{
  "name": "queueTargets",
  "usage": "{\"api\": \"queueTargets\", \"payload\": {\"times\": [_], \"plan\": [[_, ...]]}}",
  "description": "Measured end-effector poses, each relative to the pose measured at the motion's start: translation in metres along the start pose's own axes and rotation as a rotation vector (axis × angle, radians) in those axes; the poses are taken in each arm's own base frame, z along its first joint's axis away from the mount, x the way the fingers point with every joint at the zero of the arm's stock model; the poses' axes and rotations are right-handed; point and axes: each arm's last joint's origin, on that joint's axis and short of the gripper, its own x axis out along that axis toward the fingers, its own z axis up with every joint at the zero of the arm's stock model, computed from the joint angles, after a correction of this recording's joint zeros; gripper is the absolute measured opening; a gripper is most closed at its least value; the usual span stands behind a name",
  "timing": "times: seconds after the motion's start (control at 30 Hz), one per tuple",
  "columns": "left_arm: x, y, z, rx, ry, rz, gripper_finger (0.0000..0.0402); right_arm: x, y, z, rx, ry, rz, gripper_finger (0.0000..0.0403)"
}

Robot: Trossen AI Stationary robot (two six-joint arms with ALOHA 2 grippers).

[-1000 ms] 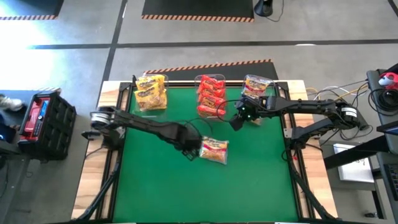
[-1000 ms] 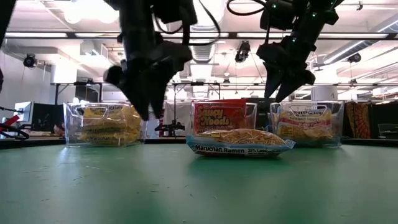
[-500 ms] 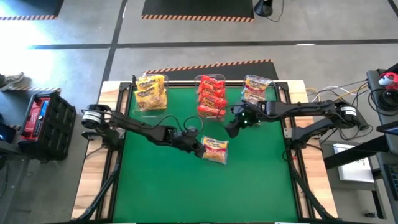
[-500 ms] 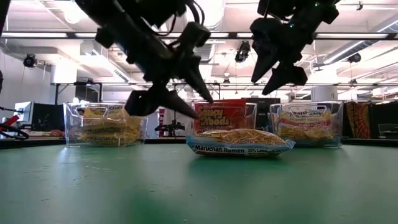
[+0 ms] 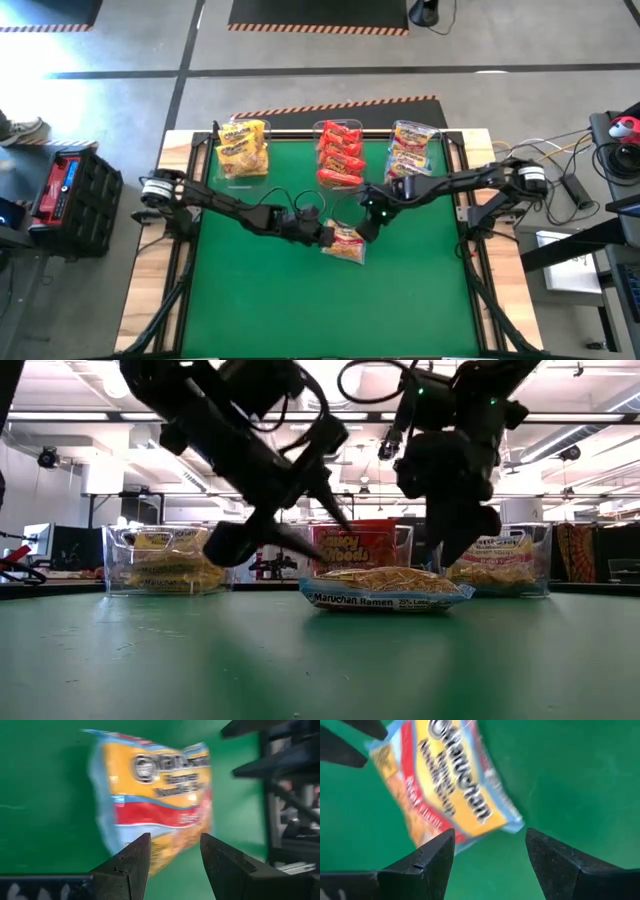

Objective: Sort Maruchan noodles
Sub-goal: Put the blue noodle pack into the right transparent bin

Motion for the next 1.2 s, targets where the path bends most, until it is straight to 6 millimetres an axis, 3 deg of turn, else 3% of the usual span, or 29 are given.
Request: {"api": "queueTargets", "payload": {"times": [0.23,0.6,0.83,1.2], "plan": [[0.008,-0.007,-0.010,-0.044,-0.055,-0.084,0.0155,-0.008,0.004,-0.007,-0.066,-0.020,-0.027,0.0220],[0.031,0.005,-0.025,-0.132,-0.035,-0.085,0.0155,0.010,-0.010,-0.025,-0.028,-0.003,-0.069,0.0219],[0.033,0.010,-0.027,-0.120,-0.032,-0.041,0.0155,0.010,0.002,-0.019,-0.064,-0.087,0.073,0.0219],[0.032,0.024,-0.040,-0.094,0.048,0.090,0.0155,-0.003,0.005,-0.017,-0.078,-0.119,0.079,0.0219]]}}
